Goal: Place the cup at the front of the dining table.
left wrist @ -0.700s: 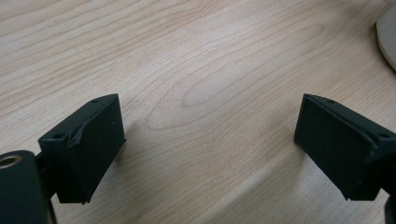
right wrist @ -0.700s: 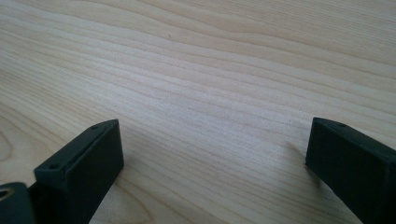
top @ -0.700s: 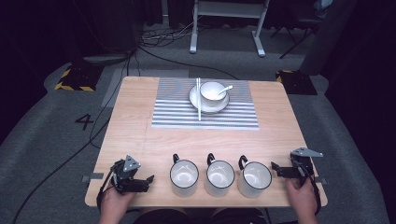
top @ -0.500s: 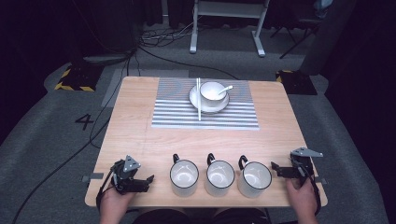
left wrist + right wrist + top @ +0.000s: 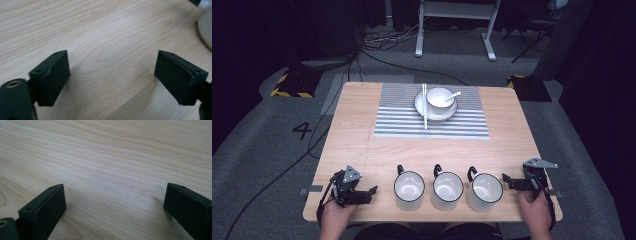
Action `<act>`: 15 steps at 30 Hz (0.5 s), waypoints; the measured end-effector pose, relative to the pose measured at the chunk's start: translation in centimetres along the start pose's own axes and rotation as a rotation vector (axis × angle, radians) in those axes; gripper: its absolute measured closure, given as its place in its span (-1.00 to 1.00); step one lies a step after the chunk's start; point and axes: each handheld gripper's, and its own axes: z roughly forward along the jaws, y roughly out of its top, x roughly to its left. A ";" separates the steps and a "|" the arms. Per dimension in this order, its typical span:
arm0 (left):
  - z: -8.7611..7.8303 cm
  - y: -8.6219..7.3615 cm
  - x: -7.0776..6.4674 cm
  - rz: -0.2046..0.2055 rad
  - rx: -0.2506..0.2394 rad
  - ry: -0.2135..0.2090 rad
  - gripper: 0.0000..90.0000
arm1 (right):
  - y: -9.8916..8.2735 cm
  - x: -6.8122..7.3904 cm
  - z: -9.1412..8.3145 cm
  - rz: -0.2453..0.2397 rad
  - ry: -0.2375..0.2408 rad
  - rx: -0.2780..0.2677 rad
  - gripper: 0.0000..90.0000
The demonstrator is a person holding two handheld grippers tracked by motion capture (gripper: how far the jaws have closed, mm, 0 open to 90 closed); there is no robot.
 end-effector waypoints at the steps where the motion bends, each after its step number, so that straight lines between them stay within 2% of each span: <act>1: 0.0 0.1 -0.1 -0.003 -0.020 -0.006 -0.70 | 0.0 0.0 0.0 0.000 0.001 0.002 -0.91; 4: -0.4 0.3 -0.4 0.009 -0.038 -0.010 -0.72 | 0.0 0.0 0.0 -0.001 0.002 0.002 -0.90; 5: -0.9 0.6 -0.7 0.028 -0.070 -0.020 -0.72 | 0.0 0.0 0.0 -0.001 0.002 0.002 -0.90; 6: -1.2 0.7 -0.9 0.027 -0.089 -0.022 -0.72 | 0.0 0.0 0.0 -0.001 0.001 0.002 -0.90; 7: -1.2 0.7 -0.9 0.027 -0.089 -0.022 -0.72 | 0.0 0.0 0.0 -0.001 0.001 0.002 -0.90; 8: -1.8 0.9 -1.2 0.044 -0.131 -0.026 -0.72 | 0.0 0.0 0.0 -0.001 0.001 0.002 -0.90; 9: -1.8 0.9 -1.2 0.044 -0.131 -0.026 -0.72 | 0.0 0.0 0.0 -0.001 0.002 0.001 -0.91; 11: -2.7 1.2 -1.6 0.052 -0.189 -0.037 -0.72 | 0.0 0.0 0.0 -0.001 0.001 0.002 -0.90; 14: -3.5 1.5 -1.9 0.057 -0.232 -0.045 -0.70 | 0.0 0.0 0.0 0.000 0.001 0.002 -0.90; 15: -3.7 1.6 -2.0 0.046 -0.248 -0.059 -0.70 | 0.0 0.0 0.0 0.001 0.000 -0.001 -0.91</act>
